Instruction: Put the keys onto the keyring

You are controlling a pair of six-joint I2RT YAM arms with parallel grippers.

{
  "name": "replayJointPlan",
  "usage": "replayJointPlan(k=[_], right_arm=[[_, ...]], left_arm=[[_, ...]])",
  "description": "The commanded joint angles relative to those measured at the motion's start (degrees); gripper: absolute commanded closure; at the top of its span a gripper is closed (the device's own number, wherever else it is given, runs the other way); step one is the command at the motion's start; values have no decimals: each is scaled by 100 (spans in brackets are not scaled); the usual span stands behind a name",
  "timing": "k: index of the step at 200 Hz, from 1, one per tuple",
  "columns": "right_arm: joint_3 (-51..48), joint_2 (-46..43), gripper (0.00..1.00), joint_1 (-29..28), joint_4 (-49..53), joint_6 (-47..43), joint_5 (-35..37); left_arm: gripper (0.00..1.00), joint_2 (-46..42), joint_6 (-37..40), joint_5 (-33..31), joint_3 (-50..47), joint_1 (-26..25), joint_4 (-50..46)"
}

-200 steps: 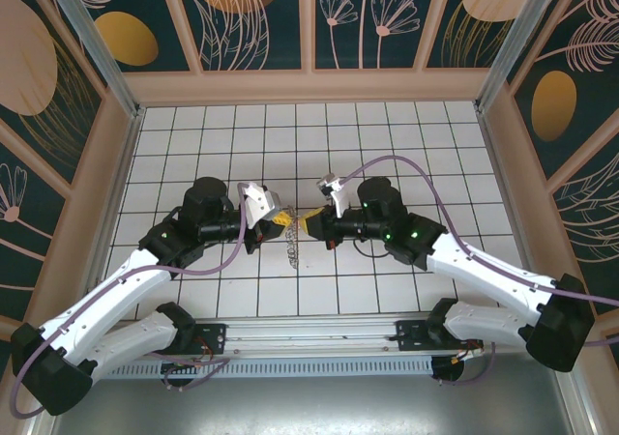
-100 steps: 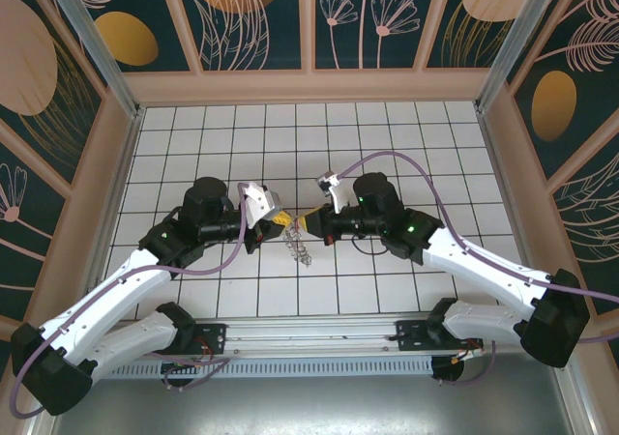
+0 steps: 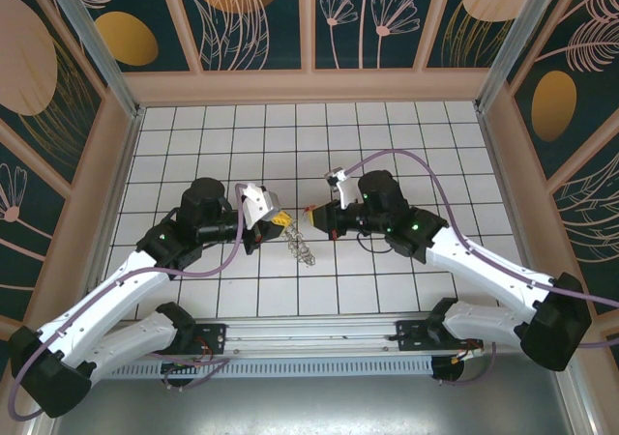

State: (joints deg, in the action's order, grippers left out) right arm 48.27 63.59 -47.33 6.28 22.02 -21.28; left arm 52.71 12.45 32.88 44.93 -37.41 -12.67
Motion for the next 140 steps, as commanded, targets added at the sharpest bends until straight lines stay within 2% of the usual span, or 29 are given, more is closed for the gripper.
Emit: replayJointPlan(k=[1, 49, 84, 111, 140], right_arm=[[-94, -198, 100, 13, -150, 26, 78], [-493, -301, 100, 384, 835, 218, 534], [-1021, -466, 100, 339, 1674, 379, 815], [-1458, -497, 100, 321, 1683, 626, 846], [-1430, 55, 100, 286, 1583, 612, 1026]], left_arm=[[100, -54, 48, 84, 78, -2, 209], [100, -262, -64, 46, -60, 5, 209], [100, -441, -213, 56, -267, 5, 332], [100, -398, -220, 16, -305, 0, 352], [100, -338, -248, 7, -335, 5, 405]])
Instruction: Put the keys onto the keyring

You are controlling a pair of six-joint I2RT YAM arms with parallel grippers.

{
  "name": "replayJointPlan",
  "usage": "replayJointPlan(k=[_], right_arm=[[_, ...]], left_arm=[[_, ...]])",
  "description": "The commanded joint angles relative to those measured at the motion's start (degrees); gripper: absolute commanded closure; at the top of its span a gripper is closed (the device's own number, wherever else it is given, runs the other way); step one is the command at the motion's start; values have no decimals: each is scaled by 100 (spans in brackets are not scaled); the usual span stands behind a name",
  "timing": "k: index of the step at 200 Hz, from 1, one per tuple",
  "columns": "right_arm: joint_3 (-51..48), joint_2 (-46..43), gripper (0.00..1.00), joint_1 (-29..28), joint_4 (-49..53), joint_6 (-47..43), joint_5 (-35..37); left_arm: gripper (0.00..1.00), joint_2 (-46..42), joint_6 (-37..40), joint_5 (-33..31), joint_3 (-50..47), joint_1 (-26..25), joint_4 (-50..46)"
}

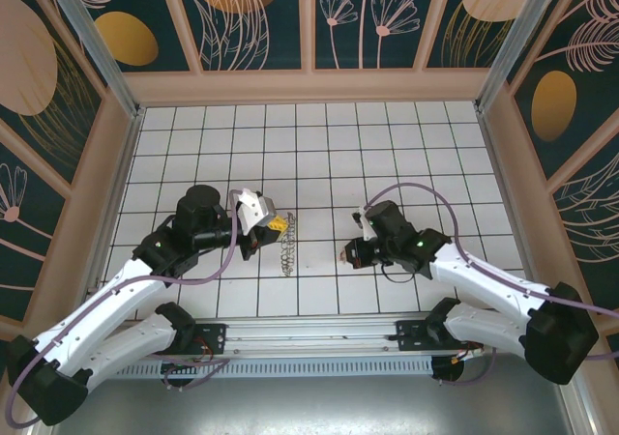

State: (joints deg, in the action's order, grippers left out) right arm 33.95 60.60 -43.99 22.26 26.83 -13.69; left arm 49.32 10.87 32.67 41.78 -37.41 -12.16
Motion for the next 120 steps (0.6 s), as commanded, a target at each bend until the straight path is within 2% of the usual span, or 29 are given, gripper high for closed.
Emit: replayJointPlan(k=[1, 64, 120], right_arm=[[4, 373, 100, -49, -22, 130, 269], [405, 1827, 100, -163, -385, -104, 470], [444, 1987, 100, -146, -557, -152, 494]], left_arm=[[100, 0, -92, 25, -16, 5, 355], [100, 58, -133, 21, -73, 4, 407], [100, 120, -133, 36, -73, 0, 425]])
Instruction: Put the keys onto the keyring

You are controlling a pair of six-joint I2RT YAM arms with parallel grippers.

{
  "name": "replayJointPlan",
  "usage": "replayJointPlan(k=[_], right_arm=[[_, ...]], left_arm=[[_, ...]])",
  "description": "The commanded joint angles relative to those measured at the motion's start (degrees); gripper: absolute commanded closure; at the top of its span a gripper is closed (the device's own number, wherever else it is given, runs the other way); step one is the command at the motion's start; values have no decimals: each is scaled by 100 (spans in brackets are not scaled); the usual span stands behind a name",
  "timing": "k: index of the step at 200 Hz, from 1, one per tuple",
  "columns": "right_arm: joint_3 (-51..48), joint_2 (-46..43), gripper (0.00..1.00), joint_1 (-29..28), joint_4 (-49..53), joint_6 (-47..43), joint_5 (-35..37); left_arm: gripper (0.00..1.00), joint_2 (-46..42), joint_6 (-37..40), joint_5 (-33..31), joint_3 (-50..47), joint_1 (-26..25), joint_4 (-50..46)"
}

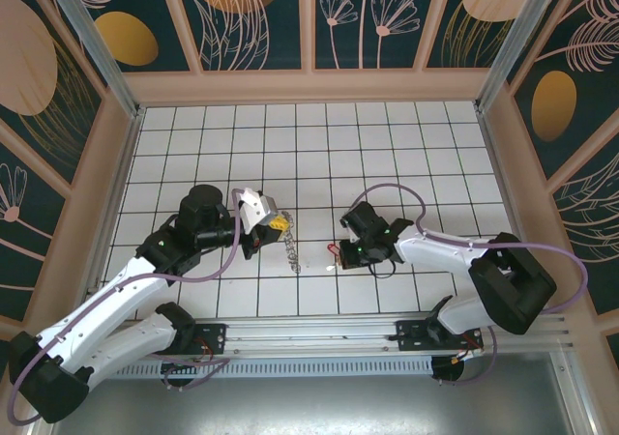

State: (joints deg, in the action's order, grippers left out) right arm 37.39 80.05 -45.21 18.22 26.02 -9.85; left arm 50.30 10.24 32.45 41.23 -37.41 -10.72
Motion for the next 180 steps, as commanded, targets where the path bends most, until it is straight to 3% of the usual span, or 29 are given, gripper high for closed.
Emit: replayJointPlan(k=[1, 20, 50, 99, 180], right_arm=[[97, 35, 100, -23, -157, -71, 103], [-39, -31, 100, 42, -381, -16, -81], [-144, -103, 88, 133, -570, 8, -221], [-232, -172, 76, 266, -748, 13, -315], [-276, -79, 68, 346, -793, 70, -343]], left_arm=[[100, 27, -68, 59, -19, -2, 281], [100, 67, -80, 103, -1, -3, 282], [100, 51, -89, 91, -1, 0, 281], [100, 58, -86, 106, 7, 5, 290], [100, 47, -89, 96, -1, -1, 290]])
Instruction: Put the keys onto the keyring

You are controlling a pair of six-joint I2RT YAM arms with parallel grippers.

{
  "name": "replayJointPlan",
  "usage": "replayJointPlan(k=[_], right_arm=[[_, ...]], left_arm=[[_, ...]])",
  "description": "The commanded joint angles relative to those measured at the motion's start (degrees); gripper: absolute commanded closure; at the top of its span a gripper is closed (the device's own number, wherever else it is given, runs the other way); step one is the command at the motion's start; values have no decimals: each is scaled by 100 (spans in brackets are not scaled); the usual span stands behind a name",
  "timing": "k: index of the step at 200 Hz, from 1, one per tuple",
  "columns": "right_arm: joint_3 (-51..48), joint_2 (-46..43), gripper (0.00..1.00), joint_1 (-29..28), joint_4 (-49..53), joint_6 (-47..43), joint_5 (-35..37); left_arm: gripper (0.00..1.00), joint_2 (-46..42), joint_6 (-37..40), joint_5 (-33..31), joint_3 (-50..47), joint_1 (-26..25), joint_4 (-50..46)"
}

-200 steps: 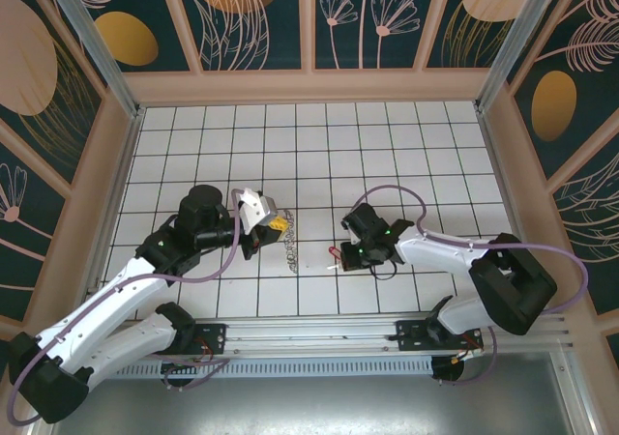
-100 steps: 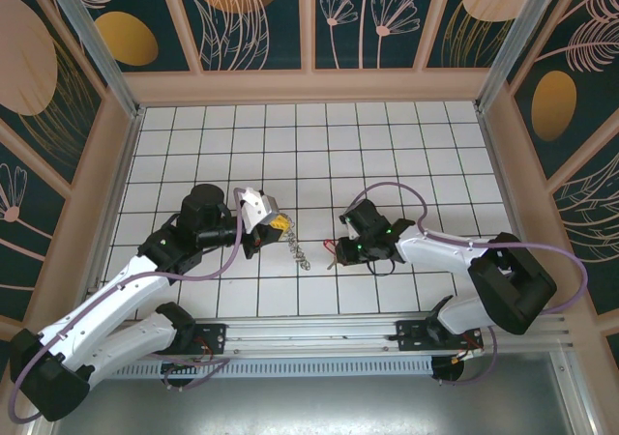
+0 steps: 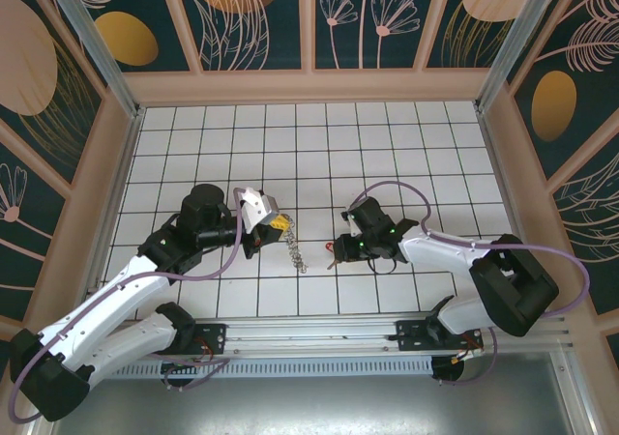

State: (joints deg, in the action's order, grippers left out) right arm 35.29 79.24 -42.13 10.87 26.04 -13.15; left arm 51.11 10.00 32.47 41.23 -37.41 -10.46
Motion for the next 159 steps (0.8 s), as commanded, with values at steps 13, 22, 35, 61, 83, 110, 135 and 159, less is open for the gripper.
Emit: replayJointPlan(k=[13, 22, 35, 61, 83, 110, 135, 159], right_arm=[[-53, 40, 67, 40, -35, 60, -5], [-27, 79, 67, 38, -28, 61, 12], [0, 147, 67, 39, -23, 50, 6], [61, 249, 68, 12, -31, 59, -30], [83, 308, 70, -14, -1, 59, 5], [103, 336, 73, -23, 18, 54, 21], [115, 362, 81, -22, 13, 25, 71], [120, 390, 87, -23, 11, 0, 125]], left_arm=[[100, -40, -60, 92, 1, 0, 264], [100, -57, -66, 77, -1, 2, 263], [100, -87, -66, 53, -7, 3, 264], [100, -101, -72, 51, -12, 6, 264], [100, -106, -69, 52, -10, 5, 264], [100, -109, -72, 42, -5, 0, 264], [100, -119, -77, 26, -9, 5, 264], [100, -119, -68, 14, -13, -1, 264]])
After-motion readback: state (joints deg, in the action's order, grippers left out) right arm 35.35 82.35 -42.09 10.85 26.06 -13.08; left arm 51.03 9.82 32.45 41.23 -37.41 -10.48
